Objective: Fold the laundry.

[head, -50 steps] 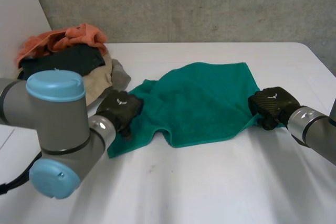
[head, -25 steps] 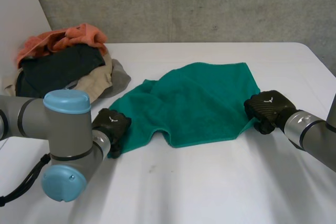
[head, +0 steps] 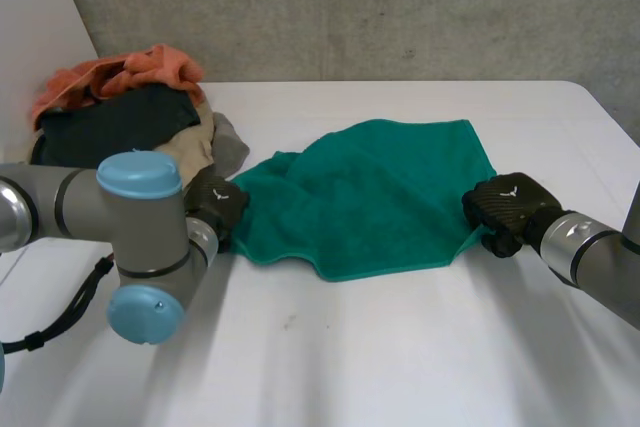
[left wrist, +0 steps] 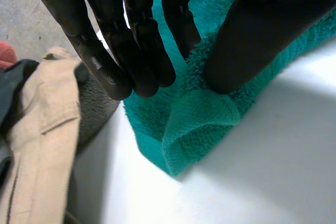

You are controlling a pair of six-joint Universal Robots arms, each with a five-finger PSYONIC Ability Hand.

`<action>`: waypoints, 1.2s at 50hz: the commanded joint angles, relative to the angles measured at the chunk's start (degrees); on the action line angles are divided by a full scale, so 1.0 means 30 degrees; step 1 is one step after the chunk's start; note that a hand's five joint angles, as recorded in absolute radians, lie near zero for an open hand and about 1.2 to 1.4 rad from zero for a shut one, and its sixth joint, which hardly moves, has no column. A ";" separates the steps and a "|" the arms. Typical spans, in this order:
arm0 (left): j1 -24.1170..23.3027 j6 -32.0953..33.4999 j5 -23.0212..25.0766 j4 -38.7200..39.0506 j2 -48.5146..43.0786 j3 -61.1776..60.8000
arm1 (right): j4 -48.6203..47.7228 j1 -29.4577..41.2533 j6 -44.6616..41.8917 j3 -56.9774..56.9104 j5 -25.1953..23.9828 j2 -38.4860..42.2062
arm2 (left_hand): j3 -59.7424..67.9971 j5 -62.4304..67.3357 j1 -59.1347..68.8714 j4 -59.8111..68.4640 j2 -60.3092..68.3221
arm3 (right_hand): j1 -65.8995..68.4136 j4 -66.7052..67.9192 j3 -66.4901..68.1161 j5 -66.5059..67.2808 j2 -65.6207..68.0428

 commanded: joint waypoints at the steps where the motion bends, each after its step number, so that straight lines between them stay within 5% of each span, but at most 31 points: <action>1: 0.0175 -0.0618 0.0624 -0.1739 0.2230 -0.0103 | 0.0810 -0.0386 -0.0058 -0.0783 0.0102 -0.1193 | 0.3993 0.4482 0.4812 0.3846 0.3853 | 0.5157 0.3775 0.3938 0.4117 0.4237; 9: 0.1112 -0.3076 0.1823 -0.4900 1.1039 -0.1130 | 0.9382 -0.2492 -0.3246 -0.4525 0.0249 -0.5992 | 0.3993 0.4482 0.4812 0.3846 0.3853 | 0.5157 0.3775 0.3938 0.4117 0.4237; 14: 0.1581 -0.3491 0.3523 -0.6485 1.4041 -0.0311 | 1.2410 -0.2993 -0.3691 -0.7372 0.0483 -0.7289 | 0.3993 0.4482 0.4812 0.3846 0.3853 | 0.5157 0.3775 0.3938 0.4117 0.4237; 20: 0.2168 -0.3198 0.3469 -0.8623 1.1822 0.1416 | 1.4930 -0.3082 -0.4129 -0.9220 0.0542 -0.5712 | 0.3993 0.4482 0.4812 0.3846 0.3853 | 0.5157 0.3775 0.3938 0.4117 0.4237; 26: 0.2109 -0.2846 0.2296 -1.0149 0.6228 0.4489 | 1.6252 -0.1852 -0.6793 -1.0684 0.1565 -0.1993 | 0.3993 0.4482 0.4812 0.3846 0.3853 | 0.5157 0.3775 0.3938 0.4117 0.4237; 34: 0.1553 -0.2348 0.1475 -1.0180 0.0715 1.3362 | 1.3680 -0.0827 -0.6126 -1.6216 0.3587 0.2610 | 0.3993 0.4482 0.4812 0.3846 0.3853 | 0.5157 0.3775 0.3938 0.4117 0.4237; 42: 0.1435 -0.3574 0.0923 -0.4449 -0.0169 2.1133 | 0.2670 -0.0855 -0.1000 -1.9243 0.5170 0.2205 | 0.3993 0.4482 0.4812 0.3846 0.3853 | 0.5157 0.3775 0.3938 0.4117 0.4237; 49: 0.1611 -0.5068 0.0331 -0.2825 0.1792 1.8247 | -0.1851 -0.0797 0.0527 -1.5150 0.4267 -0.0781 | 0.3993 0.4482 0.4812 0.3846 0.3853 | 0.5157 0.3775 0.3938 0.4117 0.4237; 60: 0.2577 -0.6625 0.0771 -0.1480 0.5077 0.7023 | -0.0449 -0.1645 0.0499 -0.7762 0.2096 -0.2427 | 0.3993 0.4482 0.4812 0.3846 0.3853 | 0.5157 0.3775 0.3938 0.4117 0.4237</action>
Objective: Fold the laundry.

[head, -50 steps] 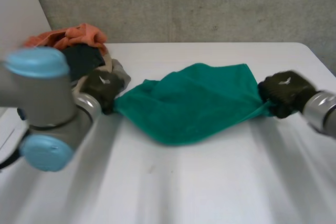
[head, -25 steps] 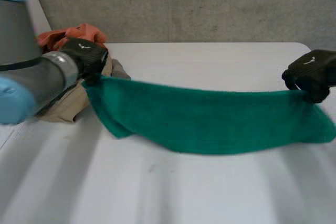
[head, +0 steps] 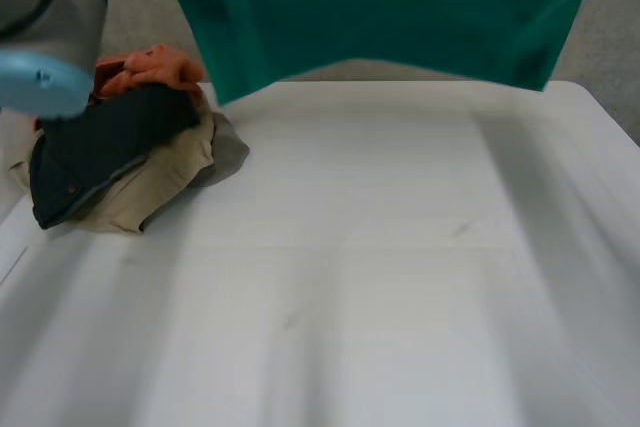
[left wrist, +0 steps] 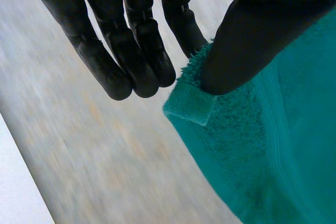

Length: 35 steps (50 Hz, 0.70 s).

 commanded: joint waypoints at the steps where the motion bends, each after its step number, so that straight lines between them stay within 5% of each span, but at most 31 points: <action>1: 0.0872 -0.0584 0.0284 0.1052 0.1907 -0.8552 | 0.1777 -0.0997 -0.0193 0.5513 -0.1383 -0.0182 | 0.3956 0.4481 0.4812 0.3821 0.3792 | 0.5157 0.3770 0.3933 0.3808 0.4237; 10: 0.1167 -0.0468 0.2392 0.2722 0.0768 -1.4483 | 0.1545 -0.1586 -0.0544 0.9742 -0.3990 0.2865 | 0.3956 0.4481 0.4812 0.3821 0.3792 | 0.5157 0.3770 0.3933 0.3808 0.4237; 20: 0.1371 0.0646 0.2453 0.3281 0.0179 -1.4838 | 0.1984 -0.1995 0.0127 0.9304 -0.4227 0.4362 | 0.3956 0.4481 0.4812 0.3821 0.3792 | 0.5157 0.3770 0.3933 0.3808 0.4237; 30: 0.2016 0.0675 0.2512 0.3193 0.0620 -1.4954 | 0.3769 -0.2728 0.3086 0.8221 -0.3935 0.4420 | 0.3956 0.4481 0.4812 0.3821 0.3792 | -0.7905 -0.9293 -0.9129 -0.9255 -0.8826; 35: 0.2104 0.0705 0.2541 0.3047 0.0590 -1.4984 | 0.5264 -0.3050 0.4316 0.7401 -0.3905 0.4830 | 0.3956 0.4481 0.4812 0.3821 0.3792 | -0.8475 -0.9862 -0.9699 -0.9824 -0.9395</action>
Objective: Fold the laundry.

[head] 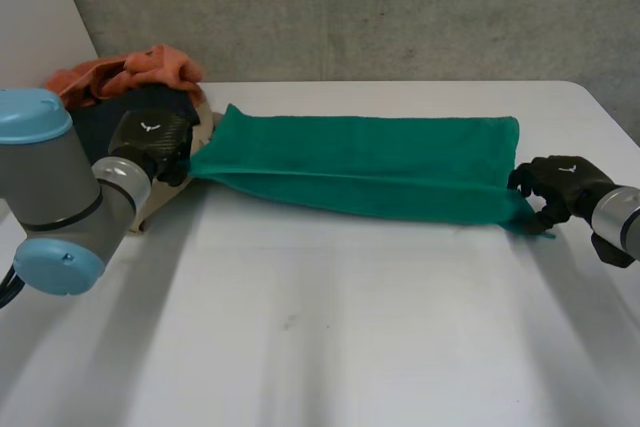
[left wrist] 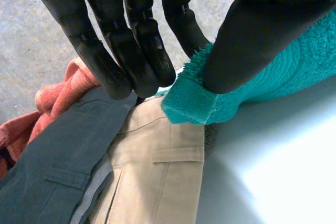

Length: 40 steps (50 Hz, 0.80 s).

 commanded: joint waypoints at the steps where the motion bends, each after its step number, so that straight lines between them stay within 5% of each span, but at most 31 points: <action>1: 0.0212 -0.0051 0.0030 -0.0219 0.0057 -0.0063 | 0.2364 -0.0560 0.2216 -0.1264 0.0138 0.0492 | 0.3955 0.4481 0.4812 0.3784 0.3787 | 0.0554 0.0521 0.0465 0.0802 0.0328; 13: 0.0213 -0.0110 0.0352 -0.0601 0.0351 -0.0004 | 0.3747 -0.0942 0.5180 -0.1677 0.0196 0.0639 | 0.3955 0.4481 0.4812 0.3784 0.3787 | 0.1223 0.1191 0.1134 0.1471 0.0997; 21: 0.0183 -0.0081 0.0382 -0.0601 0.0322 0.0025 | 0.3483 -0.1351 0.6231 -0.1881 0.1281 0.0377 | 0.3955 0.4481 0.4812 0.3784 0.3787 | 0.7448 0.7416 0.7359 0.7696 0.7222; 26: 0.0242 -0.0081 0.0441 -0.0601 0.0351 0.0113 | 0.4096 -0.1556 0.7171 -0.2438 0.0784 0.0054 | 0.3955 0.4481 0.4812 0.3784 0.3787 | -0.0334 -0.0366 -0.0422 -0.0086 -0.0560; 40: 0.0154 -0.0110 0.0441 -0.0776 0.0410 0.0347 | 0.4539 -0.1266 0.5562 -0.1241 0.0898 -0.0065 | 0.3955 0.4481 0.4812 0.3784 0.3787 | 0.0049 0.0017 -0.0039 0.0297 -0.0176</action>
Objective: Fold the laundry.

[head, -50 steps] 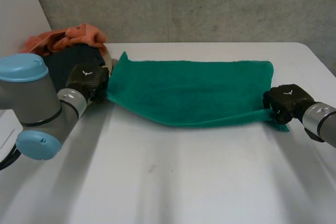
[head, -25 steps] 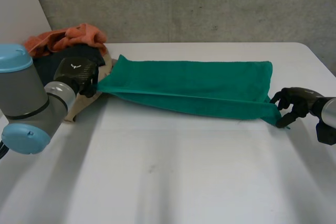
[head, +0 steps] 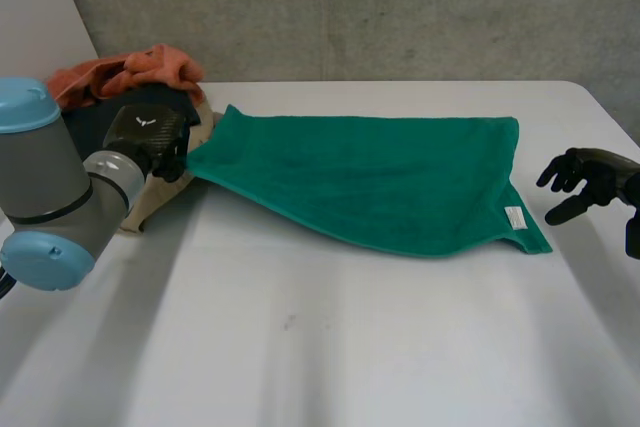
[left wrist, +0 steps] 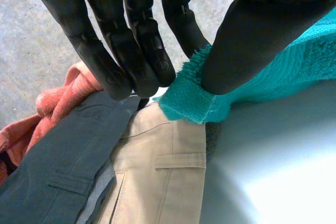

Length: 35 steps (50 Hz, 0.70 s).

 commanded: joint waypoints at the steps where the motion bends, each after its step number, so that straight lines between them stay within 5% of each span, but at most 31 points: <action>1: -0.0044 -0.0002 -0.0001 -0.0061 0.0011 0.0092 | -0.0345 0.0593 -0.0978 0.1323 0.0671 0.0293 | 0.3955 0.4481 0.4812 0.3769 0.3785 | 0.0481 0.0571 0.0600 0.1060 0.0376; 19: 0.0015 -0.0002 0.0175 -0.0266 0.0011 0.0092 | -0.4126 0.2761 -0.2180 0.1501 0.2078 0.2489 | 0.3955 0.4481 0.4812 0.3769 0.3785 | -0.0139 -0.0048 -0.0019 0.0441 -0.0244; 22: -0.0073 0.0085 0.0146 -0.0499 0.0040 0.0063 | -0.4360 0.2937 -0.2122 0.1237 0.2284 0.2754 | 0.3955 0.4481 0.4812 0.3769 0.3785 | 0.4387 0.4477 0.4506 0.4967 0.4282; 25: -0.0219 0.0290 0.0145 -0.0705 0.0157 -0.0142 | -0.4595 0.3055 -0.2268 0.0828 0.2371 0.2930 | 0.3955 0.4481 0.4812 0.3769 0.3785 | 1.4702 1.4792 1.4821 1.5281 1.4597; 29: -0.0307 0.1196 0.0175 -0.1231 0.0420 -0.0522 | -0.3895 0.2909 -0.2735 0.0739 0.2255 0.2288 | 0.3955 0.4481 0.4812 0.3769 0.3785 | 1.4729 1.4819 1.4848 1.5308 1.4624; 33: -0.0337 0.3098 0.0116 -0.3044 0.1356 -0.1312 | -0.1497 0.2120 -0.5979 0.1148 0.1671 0.0210 | 0.3955 0.4481 0.4812 0.3769 0.3785 | 1.4729 1.4819 1.4848 1.5308 1.4624; 35: -0.0424 0.4534 -0.0030 -0.5238 0.1942 -0.1869 | 0.1311 0.1358 -1.0075 0.1586 0.1318 -0.1080 | 0.3955 0.4481 0.4812 0.3769 0.3785 | 1.4729 1.4819 1.4848 1.5308 1.4624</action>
